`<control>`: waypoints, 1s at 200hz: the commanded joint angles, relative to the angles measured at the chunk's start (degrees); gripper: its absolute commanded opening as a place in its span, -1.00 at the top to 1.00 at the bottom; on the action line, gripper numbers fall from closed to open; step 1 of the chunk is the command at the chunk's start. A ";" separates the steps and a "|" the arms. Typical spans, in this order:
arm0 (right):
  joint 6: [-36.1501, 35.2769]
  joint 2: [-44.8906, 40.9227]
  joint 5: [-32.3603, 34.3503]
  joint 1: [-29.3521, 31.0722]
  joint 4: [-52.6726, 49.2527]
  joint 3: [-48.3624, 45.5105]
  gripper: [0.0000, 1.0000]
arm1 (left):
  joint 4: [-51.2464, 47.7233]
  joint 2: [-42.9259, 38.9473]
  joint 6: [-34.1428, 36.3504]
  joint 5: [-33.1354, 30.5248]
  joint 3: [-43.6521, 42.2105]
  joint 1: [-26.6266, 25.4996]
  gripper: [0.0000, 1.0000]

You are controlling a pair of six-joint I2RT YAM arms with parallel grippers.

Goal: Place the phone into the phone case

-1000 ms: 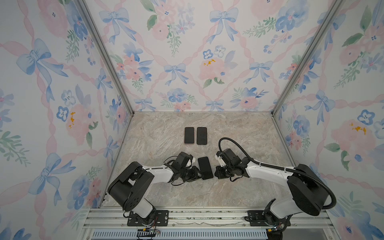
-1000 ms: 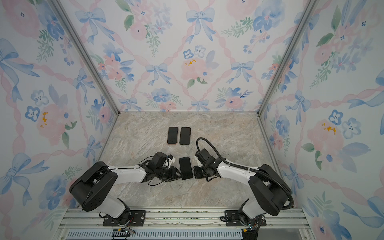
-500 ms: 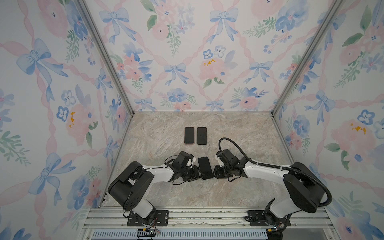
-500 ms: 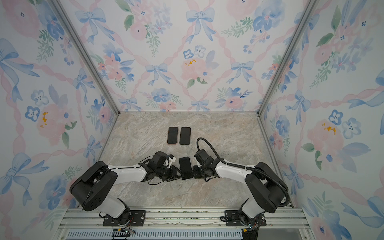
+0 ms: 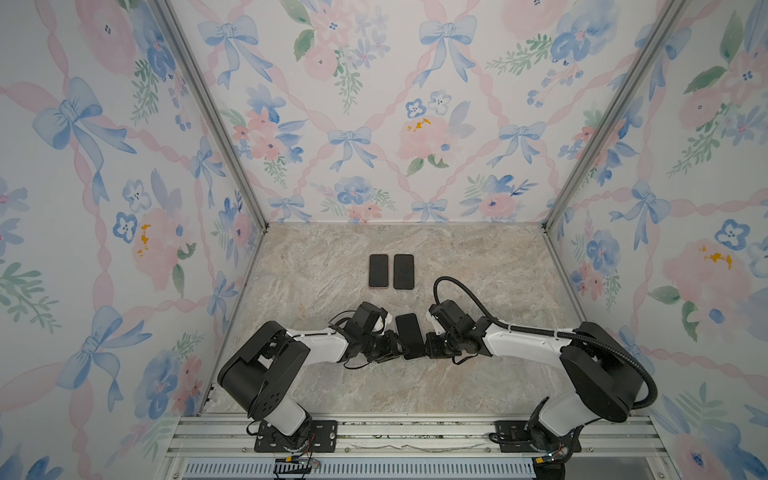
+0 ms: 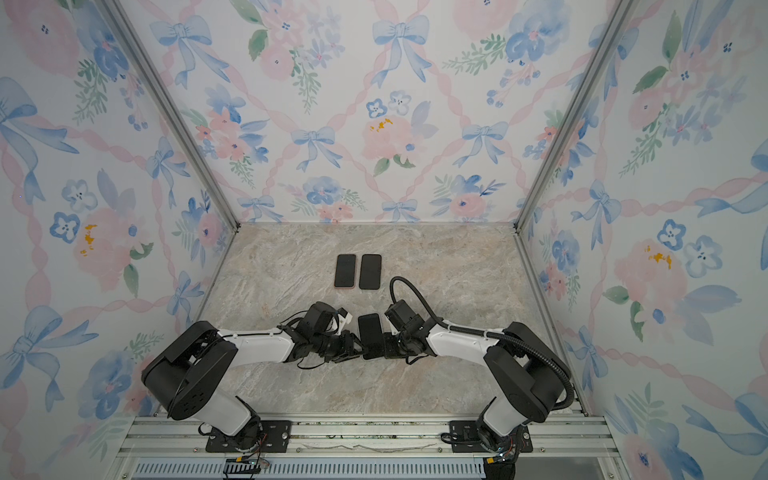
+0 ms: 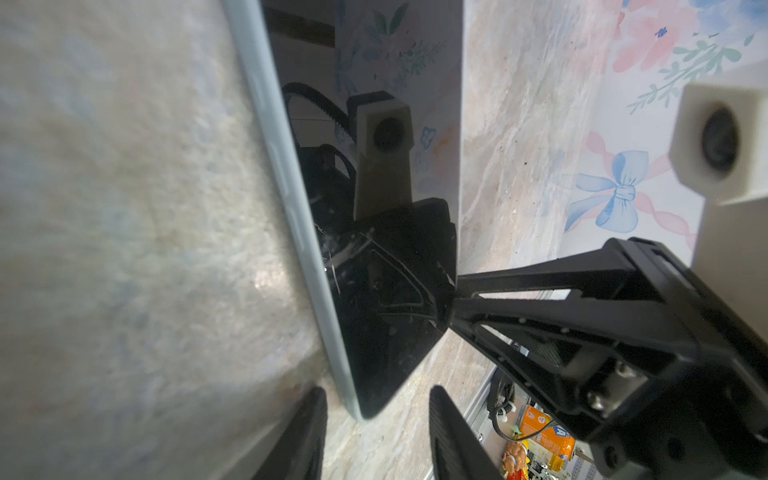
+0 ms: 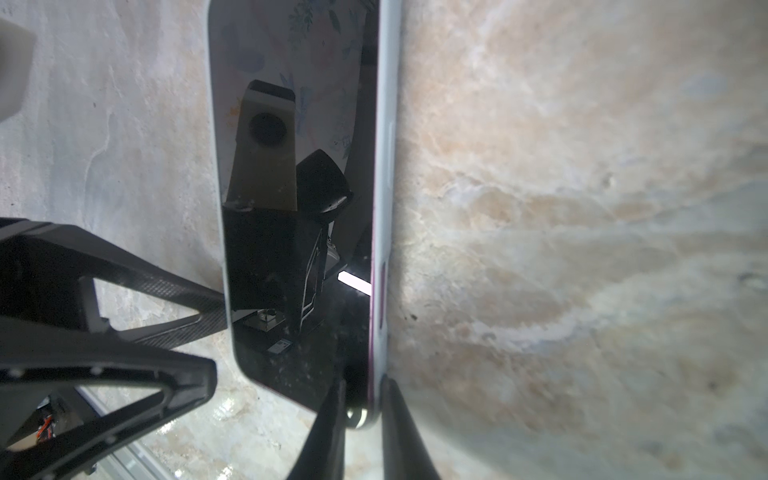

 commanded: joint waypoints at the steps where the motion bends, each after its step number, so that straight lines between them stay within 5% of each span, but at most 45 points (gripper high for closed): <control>1: 0.25 1.94 -0.04 0.62 0.19 0.19 0.67 | -1.23 1.60 0.28 -0.55 0.25 0.28 0.16; 92: -0.35 -0.10 1.14 0.48 -2.42 1.64 0.74 | -3.43 1.06 1.60 -1.70 1.01 0.91 0.18; 141: -4.23 0.10 0.97 -3.44 -4.03 6.98 0.29 | -8.18 2.15 4.87 -3.56 5.13 7.02 0.09; 200: -6.16 8.88 -3.09 -7.24 -1.45 13.63 0.21 | -8.48 9.43 6.17 -0.54 12.67 8.01 0.10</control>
